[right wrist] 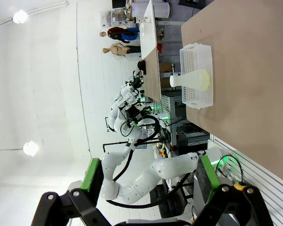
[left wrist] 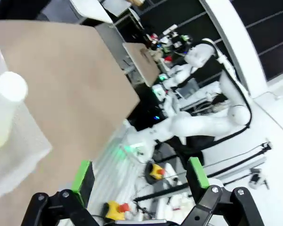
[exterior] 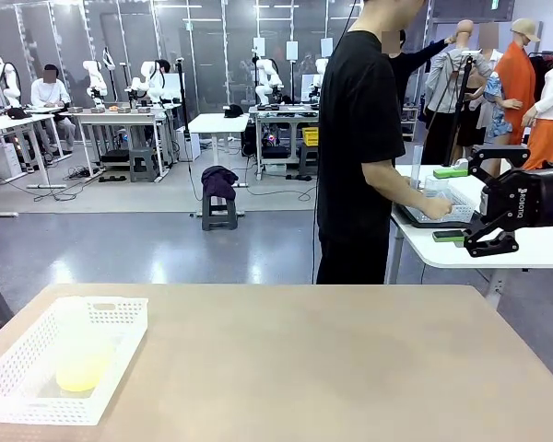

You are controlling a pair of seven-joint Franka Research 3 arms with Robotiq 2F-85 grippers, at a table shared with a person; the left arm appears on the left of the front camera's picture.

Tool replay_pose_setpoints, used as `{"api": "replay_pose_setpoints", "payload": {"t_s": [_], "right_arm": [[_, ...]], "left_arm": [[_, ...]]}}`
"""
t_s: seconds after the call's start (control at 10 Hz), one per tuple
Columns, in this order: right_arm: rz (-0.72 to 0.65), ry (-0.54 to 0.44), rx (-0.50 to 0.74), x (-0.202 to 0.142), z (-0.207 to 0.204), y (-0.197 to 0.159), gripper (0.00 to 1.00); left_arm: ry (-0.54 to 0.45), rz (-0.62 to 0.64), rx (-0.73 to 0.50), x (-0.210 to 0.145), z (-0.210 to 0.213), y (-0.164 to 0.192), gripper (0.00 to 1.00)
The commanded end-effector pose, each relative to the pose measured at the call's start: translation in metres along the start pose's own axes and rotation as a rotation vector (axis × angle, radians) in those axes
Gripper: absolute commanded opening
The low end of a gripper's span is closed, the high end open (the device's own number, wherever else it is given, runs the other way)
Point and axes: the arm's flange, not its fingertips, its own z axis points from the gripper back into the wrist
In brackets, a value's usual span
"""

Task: Prepare the solutions needed for the experiment.
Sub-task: When the human places the Big flask in the center of the table, pick up the Big flask and place it in the left Organizing basket.

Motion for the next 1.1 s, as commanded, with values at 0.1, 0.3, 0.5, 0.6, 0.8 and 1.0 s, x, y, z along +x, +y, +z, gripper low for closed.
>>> {"api": "replay_pose_setpoints", "payload": {"t_s": [0.1, 0.3, 0.5, 0.6, 0.8, 1.0], "right_arm": [[0.002, -0.001, 0.008, 0.000, 0.001, 0.001, 1.00], [0.002, -0.001, 0.008, 0.000, 0.001, 0.001, 1.00], [0.002, -0.001, 0.008, 0.000, 0.001, 0.001, 1.00], [0.002, -0.001, 0.008, 0.000, 0.001, 0.001, 1.00], [0.002, -0.001, 0.008, 0.000, 0.001, 0.001, 1.00], [0.002, -0.001, 0.008, 0.000, 0.001, 0.001, 1.00]], "left_arm": [[0.005, 0.105, -0.161, 0.019, 0.003, -0.009, 1.00], [-0.015, 0.229, -0.149, 0.029, -0.002, 0.006, 1.00], [-0.022, 0.247, -0.139, 0.034, -0.012, 0.021, 1.00], [-0.003, 0.198, -0.157, 0.020, -0.004, 0.011, 1.00], [-0.003, 0.198, -0.157, 0.020, -0.004, 0.011, 1.00], [-0.003, 0.198, -0.157, 0.020, -0.004, 0.011, 1.00]]}}
